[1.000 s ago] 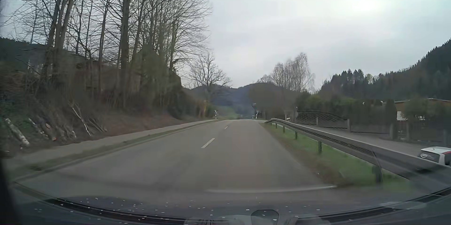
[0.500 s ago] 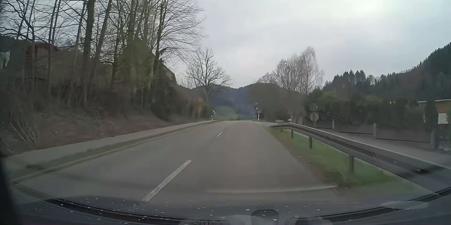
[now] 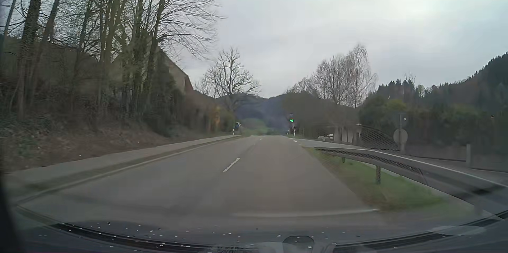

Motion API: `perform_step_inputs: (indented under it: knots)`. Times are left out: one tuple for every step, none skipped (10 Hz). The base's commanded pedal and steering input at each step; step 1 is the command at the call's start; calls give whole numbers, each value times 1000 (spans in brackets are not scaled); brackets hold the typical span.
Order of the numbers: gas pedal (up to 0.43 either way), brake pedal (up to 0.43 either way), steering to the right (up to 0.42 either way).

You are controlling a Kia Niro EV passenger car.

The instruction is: Follow the waypoints while adhering to traffic rules and regulations

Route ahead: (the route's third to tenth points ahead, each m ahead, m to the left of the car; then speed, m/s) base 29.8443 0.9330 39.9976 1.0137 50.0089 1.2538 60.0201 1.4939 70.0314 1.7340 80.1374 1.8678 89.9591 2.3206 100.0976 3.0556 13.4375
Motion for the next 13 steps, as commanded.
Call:
perform_step_inputs:
  knots:
    - [8, 0, -3]
    - [0, 0, -2]
    - [0, 0, -3]
    - [0, 0, -3]
    - [0, 0, -3]
    - [0, 0, -3]
    - [0, 0, -2]
    - [0, 0, -3]
    - [0, 0, -3]
    - [0, 0, -2]
    - [0, 0, -1]
    - [0, 0, 0]
    - [0, 0, 3]
